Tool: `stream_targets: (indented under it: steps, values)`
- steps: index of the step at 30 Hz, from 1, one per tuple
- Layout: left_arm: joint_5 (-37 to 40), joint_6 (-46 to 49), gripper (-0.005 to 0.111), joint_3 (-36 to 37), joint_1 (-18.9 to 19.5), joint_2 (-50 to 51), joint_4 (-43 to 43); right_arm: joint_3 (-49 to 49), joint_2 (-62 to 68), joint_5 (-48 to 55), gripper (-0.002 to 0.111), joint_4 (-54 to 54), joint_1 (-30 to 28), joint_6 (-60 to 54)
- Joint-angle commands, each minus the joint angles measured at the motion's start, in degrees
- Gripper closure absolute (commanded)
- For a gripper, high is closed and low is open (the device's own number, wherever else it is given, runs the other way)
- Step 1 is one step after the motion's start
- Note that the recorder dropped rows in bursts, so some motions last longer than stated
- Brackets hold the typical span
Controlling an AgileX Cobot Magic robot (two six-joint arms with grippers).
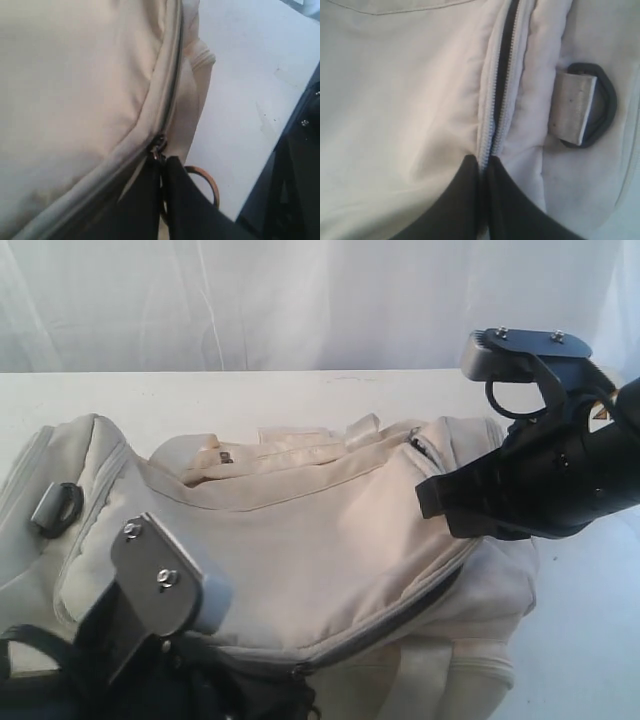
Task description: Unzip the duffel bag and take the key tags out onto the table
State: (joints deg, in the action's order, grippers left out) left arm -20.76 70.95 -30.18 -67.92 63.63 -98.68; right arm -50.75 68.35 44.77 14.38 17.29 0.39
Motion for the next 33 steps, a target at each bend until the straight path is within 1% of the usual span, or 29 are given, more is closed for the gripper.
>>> stream_targets:
  steps: [1,6,12,20,23,25,27,31,33]
  values:
    - [3.07,-4.72,0.107,5.00,-0.16,-6.55,-1.27,0.20,0.09,-1.67,0.108,-2.83,-0.15,-0.07]
    - [2.17,-5.86,0.107,7.94,-0.16,-11.80,-1.27,0.20,0.09,-1.55,0.108,-3.11,-0.15,0.05]
    - [1.91,-8.83,0.107,12.82,-0.16,-15.44,-1.27,0.20,0.09,-1.47,0.108,-5.29,-0.15,2.06]
    - [-3.84,-9.32,0.107,13.42,-0.16,-17.87,-1.27,0.20,0.09,-1.10,0.108,-11.67,-0.15,8.31]
    - [-4.18,-9.07,0.107,13.42,-0.16,-18.34,-1.27,0.20,0.09,-1.10,0.108,-9.78,-0.15,8.26]
    - [-3.22,-9.07,0.107,13.42,-0.16,-18.33,-1.27,0.20,0.09,-1.24,0.108,-6.67,-0.15,3.88]
    - [-2.37,-9.07,0.107,13.42,-0.16,-18.33,-1.27,0.20,0.09,-1.59,0.103,-1.69,-0.15,-0.98]
    - [-2.68,-9.56,0.107,13.30,-0.16,-18.33,-1.27,0.20,0.09,-1.48,0.080,5.73,-0.15,-9.29]
    - [-5.71,-7.44,0.107,12.42,-0.16,-18.33,-1.27,0.20,0.09,-1.59,0.070,6.27,-0.15,-9.75]
